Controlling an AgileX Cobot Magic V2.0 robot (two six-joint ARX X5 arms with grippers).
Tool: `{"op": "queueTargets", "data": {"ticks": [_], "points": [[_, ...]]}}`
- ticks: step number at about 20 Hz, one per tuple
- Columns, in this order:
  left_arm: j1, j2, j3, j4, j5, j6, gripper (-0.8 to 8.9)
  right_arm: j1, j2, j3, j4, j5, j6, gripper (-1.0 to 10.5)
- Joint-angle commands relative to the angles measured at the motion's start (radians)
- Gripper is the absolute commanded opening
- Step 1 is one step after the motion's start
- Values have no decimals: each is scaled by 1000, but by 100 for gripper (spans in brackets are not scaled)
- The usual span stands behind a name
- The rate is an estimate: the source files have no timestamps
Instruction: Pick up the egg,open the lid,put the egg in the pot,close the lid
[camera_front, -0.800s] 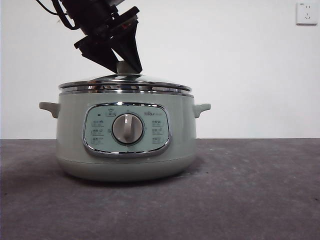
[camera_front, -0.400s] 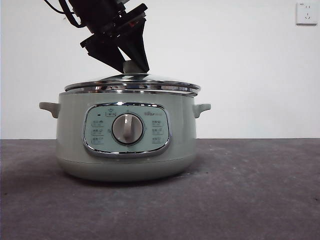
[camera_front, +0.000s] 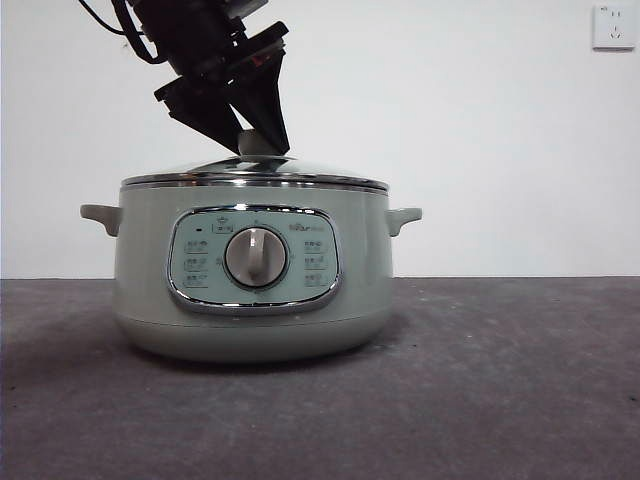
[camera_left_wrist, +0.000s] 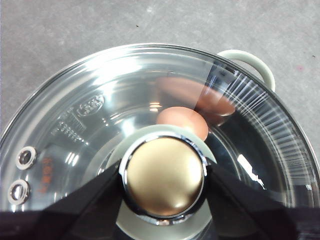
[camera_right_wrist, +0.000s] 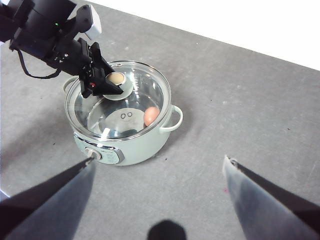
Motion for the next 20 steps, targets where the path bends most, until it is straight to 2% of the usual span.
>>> {"op": "queueTargets", "data": {"ticks": [1, 3, 4, 6, 7, 14, 18, 20], "points": [[5, 40, -8, 2, -6, -13, -2, 2, -1, -1, -24, 1, 7, 432], [5, 39, -8, 0, -6, -14, 12, 2, -1, -1, -24, 1, 7, 433], [6, 36, -7, 0, -6, -14, 65, 2, -1, -1, -24, 1, 7, 433], [11, 27, -7, -1, -6, -15, 296, 2, -1, -1, -24, 1, 7, 433], [16, 19, -7, -2, -6, -14, 364, 2, -1, -1, -24, 1, 7, 433], [16, -65, -7, -24, -6, -15, 377, 2, -1, -1, -24, 1, 7, 433], [16, -153, -7, -144, -5, -31, 373, 2, 2, -1, -24, 0, 7, 432], [16, -209, -7, -220, 26, -42, 371, 2, 7, -1, -24, 0, 7, 432]]}}
